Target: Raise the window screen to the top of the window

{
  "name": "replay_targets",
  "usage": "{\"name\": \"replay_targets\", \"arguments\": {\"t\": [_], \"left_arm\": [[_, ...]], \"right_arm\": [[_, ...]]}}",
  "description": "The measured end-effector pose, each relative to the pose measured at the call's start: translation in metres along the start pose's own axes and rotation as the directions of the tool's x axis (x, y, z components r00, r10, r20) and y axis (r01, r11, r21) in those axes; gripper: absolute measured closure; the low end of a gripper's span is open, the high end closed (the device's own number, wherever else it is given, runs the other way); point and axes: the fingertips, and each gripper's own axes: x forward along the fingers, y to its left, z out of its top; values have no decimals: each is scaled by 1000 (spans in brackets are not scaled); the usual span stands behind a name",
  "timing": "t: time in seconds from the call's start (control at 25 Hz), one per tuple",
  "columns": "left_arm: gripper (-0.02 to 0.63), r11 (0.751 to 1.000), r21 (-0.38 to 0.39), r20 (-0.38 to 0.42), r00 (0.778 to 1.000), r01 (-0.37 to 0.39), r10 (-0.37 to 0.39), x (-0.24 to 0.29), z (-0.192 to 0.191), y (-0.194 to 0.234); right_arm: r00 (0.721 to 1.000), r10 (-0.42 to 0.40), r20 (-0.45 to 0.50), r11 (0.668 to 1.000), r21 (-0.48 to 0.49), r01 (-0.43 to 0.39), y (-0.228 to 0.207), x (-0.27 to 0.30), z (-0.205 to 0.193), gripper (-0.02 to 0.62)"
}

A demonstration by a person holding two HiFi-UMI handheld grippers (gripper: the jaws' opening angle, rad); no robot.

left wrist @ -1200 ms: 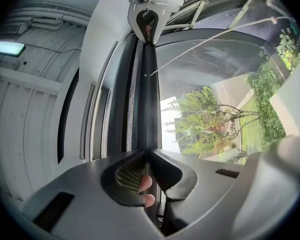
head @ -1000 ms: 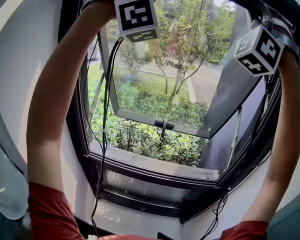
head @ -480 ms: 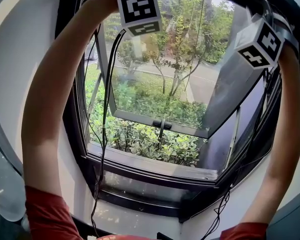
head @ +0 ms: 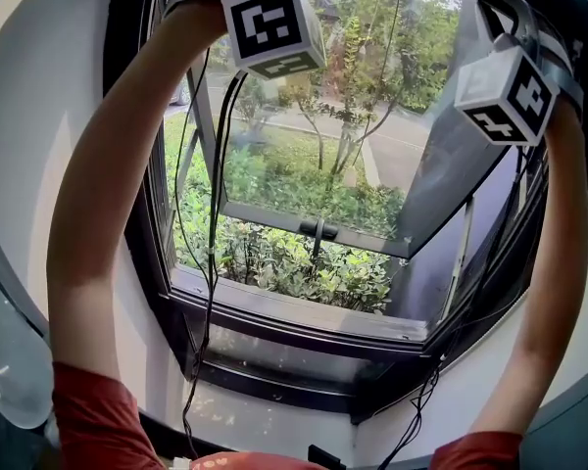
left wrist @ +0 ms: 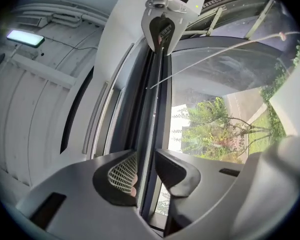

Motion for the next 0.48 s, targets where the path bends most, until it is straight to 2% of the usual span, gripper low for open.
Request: {"name": "replay_targets", "arguments": {"t": [0.08, 0.2, 0.48], "left_arm": [[505, 1000, -16, -6, 1000, 13, -13, -6, -3, -5], [502, 998, -55, -7, 1000, 18, -18, -18, -7, -10], [502, 977, -213, 10, 1000, 28, -27, -51, -13, -25]], "right_arm": [[1000, -7, 5, 1000, 29, 6, 2, -4, 0, 506], [999, -22, 32, 992, 124, 18, 5, -17, 0, 502], [999, -3, 42, 975, 221, -7, 39, -42, -13, 495]]}}
